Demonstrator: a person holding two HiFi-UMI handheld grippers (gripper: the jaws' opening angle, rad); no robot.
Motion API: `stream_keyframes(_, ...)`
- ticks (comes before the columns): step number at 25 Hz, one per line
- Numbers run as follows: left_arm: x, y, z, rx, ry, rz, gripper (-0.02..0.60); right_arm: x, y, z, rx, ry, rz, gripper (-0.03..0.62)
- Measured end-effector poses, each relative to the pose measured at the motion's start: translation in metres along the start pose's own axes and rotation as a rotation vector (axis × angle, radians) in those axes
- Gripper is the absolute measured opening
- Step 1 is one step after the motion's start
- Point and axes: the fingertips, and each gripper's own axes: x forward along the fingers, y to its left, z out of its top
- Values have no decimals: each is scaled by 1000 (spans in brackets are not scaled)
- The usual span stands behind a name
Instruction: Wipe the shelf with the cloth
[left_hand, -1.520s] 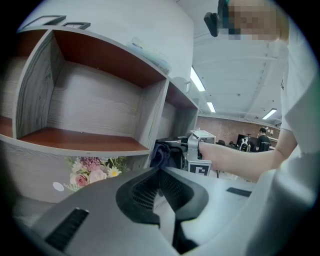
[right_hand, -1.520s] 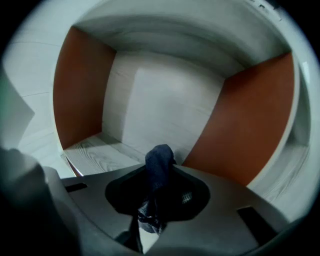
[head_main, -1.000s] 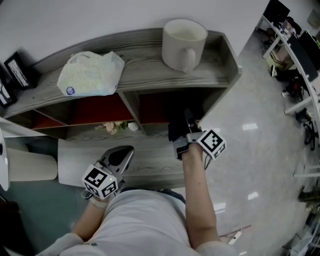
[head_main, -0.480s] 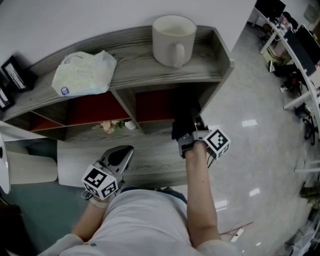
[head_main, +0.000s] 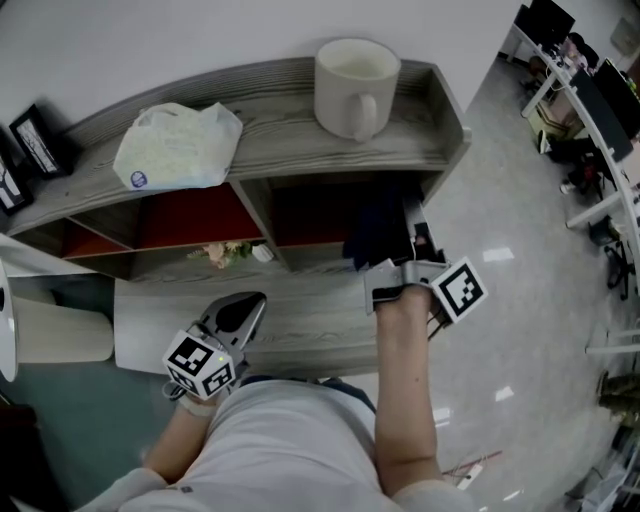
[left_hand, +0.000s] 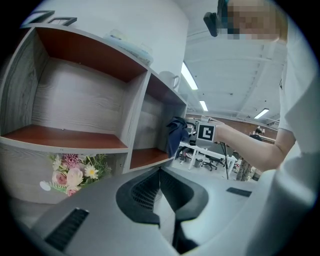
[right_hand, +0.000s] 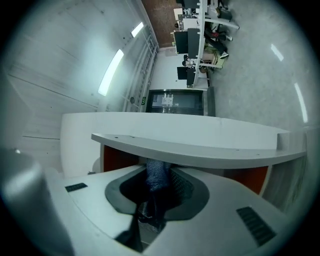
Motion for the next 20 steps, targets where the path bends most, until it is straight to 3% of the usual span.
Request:
stream_keyframes(9,0,5,4,2,-9,15,15,15,63,10,-10,-44,137,84)
stream_keyframes(20,2,18,3,-8,-7,52,15,42,58,17,-24,-157,187,84)
